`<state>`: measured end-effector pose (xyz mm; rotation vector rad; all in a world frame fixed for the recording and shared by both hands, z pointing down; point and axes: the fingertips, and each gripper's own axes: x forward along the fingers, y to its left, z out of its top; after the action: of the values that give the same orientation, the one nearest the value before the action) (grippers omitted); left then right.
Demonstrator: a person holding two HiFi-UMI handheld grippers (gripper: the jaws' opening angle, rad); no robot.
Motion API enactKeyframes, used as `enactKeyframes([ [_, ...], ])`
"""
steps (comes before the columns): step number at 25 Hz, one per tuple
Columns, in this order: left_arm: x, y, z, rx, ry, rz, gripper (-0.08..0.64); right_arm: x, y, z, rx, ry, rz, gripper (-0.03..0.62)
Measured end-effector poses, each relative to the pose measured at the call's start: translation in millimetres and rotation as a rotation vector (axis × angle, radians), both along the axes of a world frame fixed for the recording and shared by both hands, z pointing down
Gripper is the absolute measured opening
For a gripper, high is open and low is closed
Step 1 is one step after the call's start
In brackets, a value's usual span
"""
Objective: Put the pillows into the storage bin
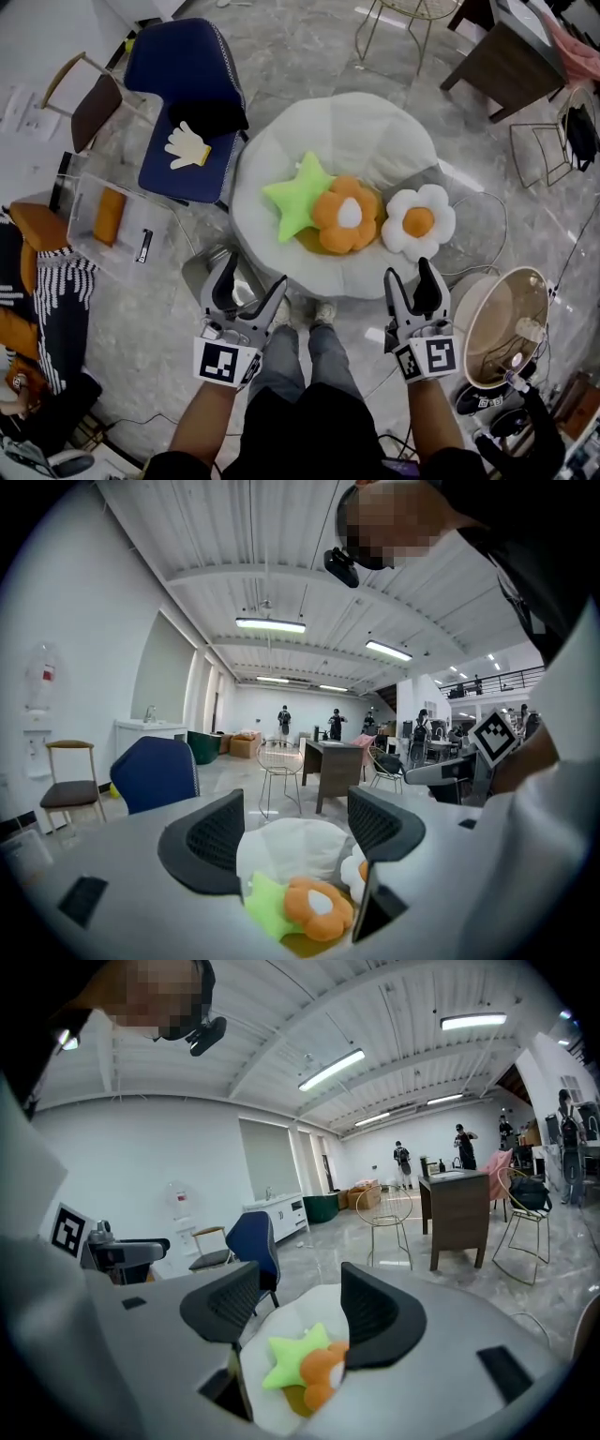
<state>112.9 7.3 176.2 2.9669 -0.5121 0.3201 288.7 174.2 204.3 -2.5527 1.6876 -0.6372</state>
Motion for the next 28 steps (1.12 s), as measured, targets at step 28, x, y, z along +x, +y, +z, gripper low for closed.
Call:
enactKeyframes([
  [28, -42, -37, 144, -0.173, -0.141, -0.13, 0.331, -29, -104, 282, -0.425, -0.064, -0.178, 0.291],
])
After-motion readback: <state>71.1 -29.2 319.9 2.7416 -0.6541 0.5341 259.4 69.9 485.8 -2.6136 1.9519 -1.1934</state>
